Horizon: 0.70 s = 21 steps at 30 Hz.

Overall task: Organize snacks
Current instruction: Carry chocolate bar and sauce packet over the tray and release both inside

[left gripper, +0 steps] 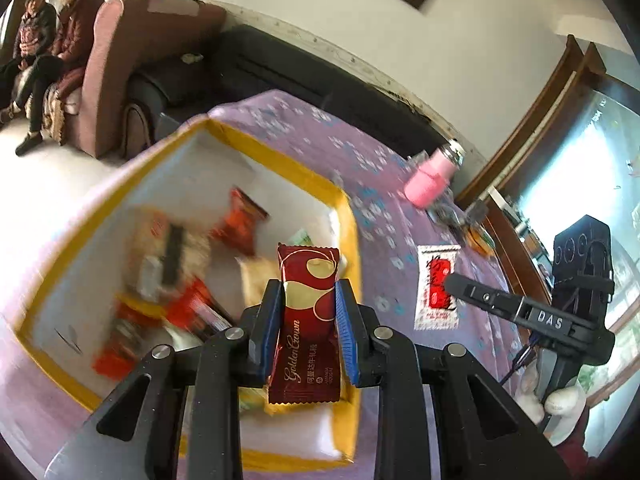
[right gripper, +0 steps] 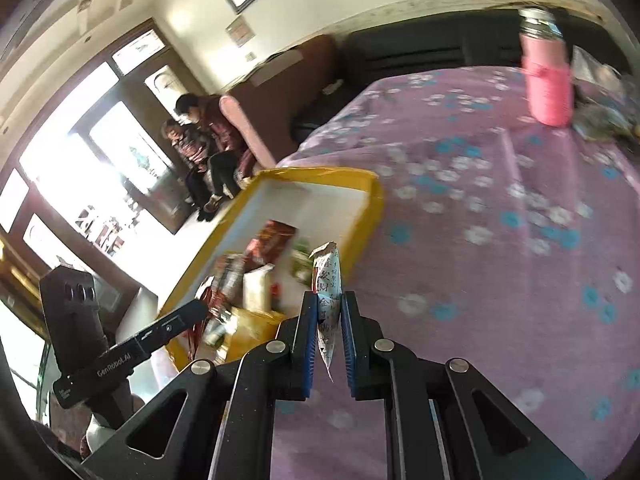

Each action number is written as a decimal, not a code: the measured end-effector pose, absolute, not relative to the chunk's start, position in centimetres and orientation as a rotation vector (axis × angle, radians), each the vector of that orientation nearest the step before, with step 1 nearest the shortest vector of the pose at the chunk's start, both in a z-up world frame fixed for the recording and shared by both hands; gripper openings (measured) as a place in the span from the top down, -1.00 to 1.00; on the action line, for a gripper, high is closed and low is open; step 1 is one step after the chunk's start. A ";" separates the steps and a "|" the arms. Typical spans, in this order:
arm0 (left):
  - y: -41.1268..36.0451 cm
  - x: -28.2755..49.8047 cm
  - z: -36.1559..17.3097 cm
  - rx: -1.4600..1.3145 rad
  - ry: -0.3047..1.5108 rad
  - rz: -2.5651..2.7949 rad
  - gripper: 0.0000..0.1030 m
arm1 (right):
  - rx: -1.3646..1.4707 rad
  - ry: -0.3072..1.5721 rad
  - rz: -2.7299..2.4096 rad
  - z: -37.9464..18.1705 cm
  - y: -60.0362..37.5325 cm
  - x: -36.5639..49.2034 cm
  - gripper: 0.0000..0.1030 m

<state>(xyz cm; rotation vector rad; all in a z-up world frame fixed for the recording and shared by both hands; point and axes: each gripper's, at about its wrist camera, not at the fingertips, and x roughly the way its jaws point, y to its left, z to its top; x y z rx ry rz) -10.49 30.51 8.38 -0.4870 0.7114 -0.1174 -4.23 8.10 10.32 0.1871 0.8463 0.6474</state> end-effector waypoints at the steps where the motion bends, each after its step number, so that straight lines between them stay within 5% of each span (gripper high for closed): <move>1: 31.1 -10.1 8.6 -0.483 0.711 -0.111 0.53 | 0.179 0.850 0.658 10.5 9.2 -3.9 0.77; 18: 36.2 0.3 5.6 -0.462 0.861 -0.036 0.52 | 0.097 0.965 0.659 6.9 19.4 3.7 0.71; 21: 36.3 0.6 5.2 -0.481 0.868 -0.026 0.29 | 0.088 0.955 0.657 6.6 19.4 4.1 0.68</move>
